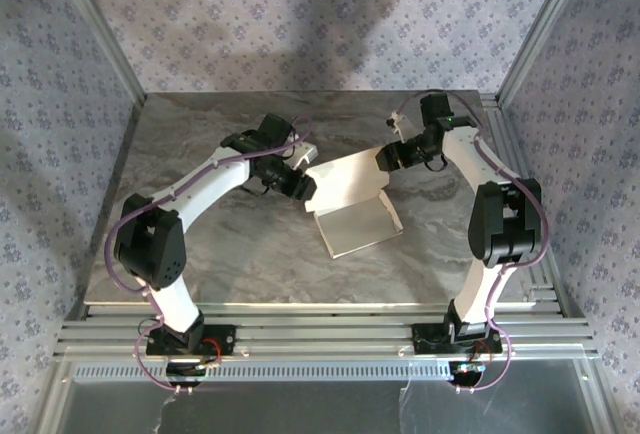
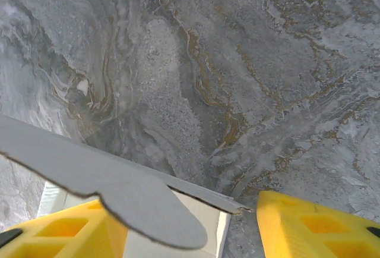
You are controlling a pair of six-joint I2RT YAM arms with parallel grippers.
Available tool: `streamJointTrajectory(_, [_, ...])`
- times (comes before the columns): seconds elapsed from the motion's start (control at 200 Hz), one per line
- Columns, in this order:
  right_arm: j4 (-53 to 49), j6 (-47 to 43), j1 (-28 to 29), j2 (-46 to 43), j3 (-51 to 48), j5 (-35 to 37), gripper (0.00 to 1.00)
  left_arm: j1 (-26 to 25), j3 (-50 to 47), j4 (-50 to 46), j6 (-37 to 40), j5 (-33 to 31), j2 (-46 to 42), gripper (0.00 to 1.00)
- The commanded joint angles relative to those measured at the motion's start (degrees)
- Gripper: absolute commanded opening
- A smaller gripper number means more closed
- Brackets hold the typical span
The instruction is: Fold the paper box
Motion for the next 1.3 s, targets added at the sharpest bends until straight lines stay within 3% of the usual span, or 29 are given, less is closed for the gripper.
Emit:
streamJointTrajectory(0.0, [-2.6, -1.9, -0.3, 1.6, 3.2, -0.5, 0.59, -0.9, 2.5, 0.2, 0.3, -0.7, 1.4, 0.45])
streamJointTrajectory(0.105, [-3.0, -2.0, 0.1, 2.2, 4.1, -0.6, 0.56, -1.6, 3.2, 0.2, 0.0, -1.3, 2.3, 0.43])
streamJointTrajectory(0.385, [-3.5, -2.1, 1.5, 0.2, 2.5, 2.1, 0.37, -2.7, 4.4, -0.5, -2.8, -5.1, 4.2, 0.35])
streamJointTrajectory(0.685, [-1.3, 0.0, 2.8, -2.5, 0.3, 3.2, 0.14, -3.4, 4.5, -0.1, -5.6, -10.8, 3.8, 0.19])
streamJointTrajectory(0.805, [0.3, 1.0, 3.8, -3.7, -1.3, 4.2, 0.1, -3.4, 5.1, -0.7, -4.7, -11.7, 3.4, 0.14])
streamJointTrajectory(0.87, [1.9, 1.6, 3.7, -4.6, -2.9, 4.7, 0.11, -3.4, 5.4, -1.1, -2.2, -11.0, 3.0, 0.07])
streamJointTrajectory(0.944, [4.6, 2.3, 2.2, -5.9, -5.1, 3.2, 0.21, -3.5, 6.0, -2.7, 2.3, -9.0, 2.5, 0.0])
streamJointTrajectory(1.049, [6.0, 0.6, 1.0, -6.6, -5.6, 0.3, 0.32, -3.3, 7.4, -6.0, 9.2, -6.5, 2.2, 0.0])
streamJointTrajectory(1.294, [9.6, -7.0, 0.4, -7.8, -7.3, -5.3, 0.4, -1.3, 6.0, -8.0, 24.0, -0.2, -2.0, 0.0])
